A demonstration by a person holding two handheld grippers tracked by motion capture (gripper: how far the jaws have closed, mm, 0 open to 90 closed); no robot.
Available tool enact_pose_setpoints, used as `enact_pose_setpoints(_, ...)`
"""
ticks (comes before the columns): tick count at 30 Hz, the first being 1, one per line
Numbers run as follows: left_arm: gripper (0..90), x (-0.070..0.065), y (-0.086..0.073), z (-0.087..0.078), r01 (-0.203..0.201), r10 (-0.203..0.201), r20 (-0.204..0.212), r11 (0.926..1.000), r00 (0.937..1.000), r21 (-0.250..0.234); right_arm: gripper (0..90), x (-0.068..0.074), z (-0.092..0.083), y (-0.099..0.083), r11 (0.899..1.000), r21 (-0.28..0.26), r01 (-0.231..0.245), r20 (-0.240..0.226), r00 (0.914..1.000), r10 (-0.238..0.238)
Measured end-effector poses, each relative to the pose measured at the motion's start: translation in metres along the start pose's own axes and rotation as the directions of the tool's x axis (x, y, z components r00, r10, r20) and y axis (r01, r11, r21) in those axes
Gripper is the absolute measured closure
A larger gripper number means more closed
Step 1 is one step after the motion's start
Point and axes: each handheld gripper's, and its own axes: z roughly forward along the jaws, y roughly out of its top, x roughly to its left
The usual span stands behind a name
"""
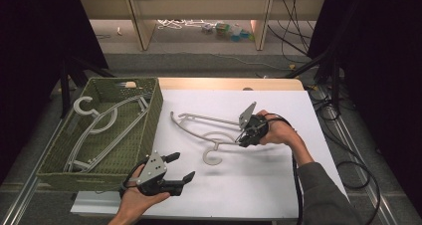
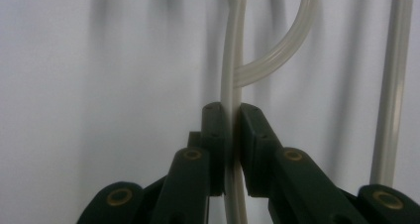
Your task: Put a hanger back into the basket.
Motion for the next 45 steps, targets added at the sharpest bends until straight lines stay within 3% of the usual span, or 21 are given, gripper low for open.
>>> enact_pose_setpoints(3, 24.6, 0.003, 0.001, 0.008, 0.016, -0.016, -0.005, 0.9998, 0.9999, 0.012, 82.5, 0.001, -0.005, -0.002, 1.0, -0.015, -0.005, 0.016, 0.9999, 0.005)
enact_pose_setpoints(7, 24.6, 0.007, 0.001, 0.017, -0.003, 0.004, -0.016, 0.9994, 0.9999, 0.036, 82.6, 0.005, -0.008, -0.004, 1.0, -0.006, 0.016, 0.027, 0.9995, -0.016)
enact_pose_setpoints(9, 24.6, 0.01, 0.0, 0.023, -0.015, 0.018, -0.05, 0.9981, 0.9986, 0.06, 82.6, 0.008, -0.011, -0.003, 1.0, -0.012, 0.015, 0.03, 0.9994, -0.015)
enact_pose_setpoints(12, 25.4, 0.014, 0.0, 0.028, -0.005, 0.009, -0.073, 0.9984, 0.9973, 0.056, 82.6, 0.011, -0.017, -0.002, 0.999, -0.022, 0.025, 0.037, 0.999, -0.024)
enact_pose_setpoints(15, 26.6, 0.02, 0.002, 0.034, -0.024, 0.029, -0.089, 0.998, 0.9956, 0.059, 82.6, 0.017, -0.022, 0.0, 0.999, -0.027, 0.03, 0.042, 0.9987, -0.029)
enact_pose_setpoints(17, 27.5, 0.024, 0.003, 0.038, -0.059, 0.065, -0.122, 0.9969, 0.9904, 0.052, 82.7, 0.021, -0.025, 0.001, 0.999, -0.031, 0.032, 0.045, 0.9985, -0.031)
enact_pose_setpoints(23, 30.6, 0.028, 0.003, 0.054, -0.128, 0.139, -0.16, 0.989, 0.9773, 0.074, 82.6, 0.03, -0.033, 0.003, 0.998, -0.036, 0.05, 0.048, 0.9977, -0.049)
enact_pose_setpoints(24, 30.6, 0.028, 0.002, 0.057, -0.118, 0.13, -0.155, 0.9896, 0.9793, 0.082, 82.7, 0.032, -0.035, 0.003, 0.998, -0.035, 0.045, 0.048, 0.9979, -0.043)
enact_pose_setpoints(27, 31.6, 0.028, 0.002, 0.065, -0.152, 0.164, -0.149, 0.9841, 0.9751, 0.093, 82.7, 0.036, -0.037, 0.003, 0.998, -0.049, 0.047, 0.04, 0.9982, -0.045)
enact_pose_setpoints(32, 31.9, 0.026, 0.002, 0.075, -0.175, 0.187, -0.116, 0.9789, 0.9755, 0.105, 82.7, 0.043, -0.04, 0.001, 0.998, -0.045, 0.05, 0.033, 0.9983, -0.049)
enact_pose_setpoints(34, 32.5, 0.025, 0.002, 0.078, -0.206, 0.22, -0.115, 0.9713, 0.9687, 0.118, 82.7, 0.045, -0.041, 0.0, 0.997, -0.046, 0.059, 0.022, 0.9981, -0.058)
enact_pose_setpoints(35, 32.8, 0.023, 0.001, 0.08, -0.202, 0.214, -0.099, 0.9719, 0.9717, 0.12, 82.7, 0.046, -0.041, 0.0, 0.996, -0.047, 0.071, 0.021, 0.9973, -0.07)
enact_pose_setpoints(40, 35.1, 0.018, 0.001, 0.087, -0.232, 0.244, -0.076, 0.9628, 0.9667, 0.138, 82.7, 0.051, -0.038, 0.002, 0.995, -0.052, 0.087, 0.006, 0.9962, -0.086)
enact_pose_setpoints(41, 35.4, 0.019, 0.003, 0.087, -0.26, 0.273, -0.07, 0.9537, 0.9596, 0.151, 82.7, 0.052, -0.038, 0.002, 0.995, -0.052, 0.084, 0.001, 0.9965, -0.084)
enact_pose_setpoints(42, 36.3, 0.017, 0.002, 0.089, -0.246, 0.258, -0.071, 0.9592, 0.9637, 0.139, 82.7, 0.052, -0.037, 0.003, 0.994, -0.058, 0.093, -0.001, 0.9957, -0.093)
enact_pose_setpoints(44, 37.6, 0.017, 0.003, 0.09, -0.255, 0.265, -0.061, 0.957, 0.9623, 0.138, 82.7, 0.053, -0.037, 0.004, 0.994, -0.063, 0.094, 0.0, 0.9955, -0.094)
enact_pose_setpoints(45, 38.5, 0.018, 0.003, 0.089, -0.282, 0.292, -0.048, 0.9474, 0.9553, 0.152, 82.7, 0.053, -0.037, 0.005, 0.993, -0.068, 0.097, -0.004, 0.9953, -0.097)
